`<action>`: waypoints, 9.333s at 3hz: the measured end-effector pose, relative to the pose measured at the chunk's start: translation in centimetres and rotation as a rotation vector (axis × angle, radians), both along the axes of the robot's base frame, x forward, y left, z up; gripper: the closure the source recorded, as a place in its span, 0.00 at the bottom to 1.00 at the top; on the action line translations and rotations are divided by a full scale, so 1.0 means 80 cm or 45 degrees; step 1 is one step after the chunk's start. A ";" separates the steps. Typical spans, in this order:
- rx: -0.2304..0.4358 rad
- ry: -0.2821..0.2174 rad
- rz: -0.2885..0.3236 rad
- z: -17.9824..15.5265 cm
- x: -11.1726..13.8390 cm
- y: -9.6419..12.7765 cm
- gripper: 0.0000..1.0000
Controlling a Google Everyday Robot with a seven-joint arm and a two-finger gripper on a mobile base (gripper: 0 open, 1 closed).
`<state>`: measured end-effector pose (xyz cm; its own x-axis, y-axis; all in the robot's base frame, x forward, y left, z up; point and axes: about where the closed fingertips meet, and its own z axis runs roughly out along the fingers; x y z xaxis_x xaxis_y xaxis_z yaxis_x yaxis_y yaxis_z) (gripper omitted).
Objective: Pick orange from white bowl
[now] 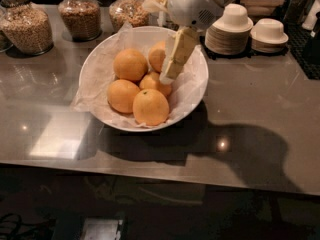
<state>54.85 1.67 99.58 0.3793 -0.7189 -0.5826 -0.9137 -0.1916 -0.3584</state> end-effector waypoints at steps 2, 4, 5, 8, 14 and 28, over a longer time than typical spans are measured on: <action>0.158 0.118 0.045 -0.035 0.019 0.046 0.00; 0.152 0.182 -0.115 -0.080 0.062 0.028 0.00; 0.137 0.216 -0.137 -0.100 0.072 0.027 0.00; 0.233 -0.015 -0.304 -0.028 0.086 -0.055 0.00; 0.180 0.095 -0.211 -0.082 0.071 -0.033 0.19; 0.625 0.022 0.431 0.090 -0.136 -0.029 1.00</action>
Offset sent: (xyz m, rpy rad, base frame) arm 0.0384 0.0345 -0.0550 0.1619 0.1621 -0.0275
